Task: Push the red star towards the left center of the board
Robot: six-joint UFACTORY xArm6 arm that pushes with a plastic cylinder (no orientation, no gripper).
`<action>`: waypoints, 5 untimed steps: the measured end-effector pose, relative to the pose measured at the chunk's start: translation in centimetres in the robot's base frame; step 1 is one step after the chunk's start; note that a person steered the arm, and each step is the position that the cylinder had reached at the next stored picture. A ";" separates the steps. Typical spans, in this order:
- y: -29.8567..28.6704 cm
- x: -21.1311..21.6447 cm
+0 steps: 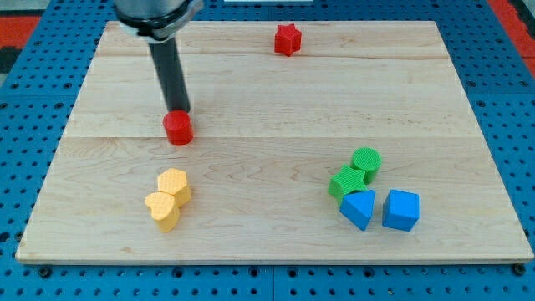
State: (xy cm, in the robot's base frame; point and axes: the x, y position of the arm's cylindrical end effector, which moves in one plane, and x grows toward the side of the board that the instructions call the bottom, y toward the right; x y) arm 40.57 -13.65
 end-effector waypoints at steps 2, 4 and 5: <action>1.4 9.3; 10.1 -6.7; 22.5 -12.6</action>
State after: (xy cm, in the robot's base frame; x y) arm 27.97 8.82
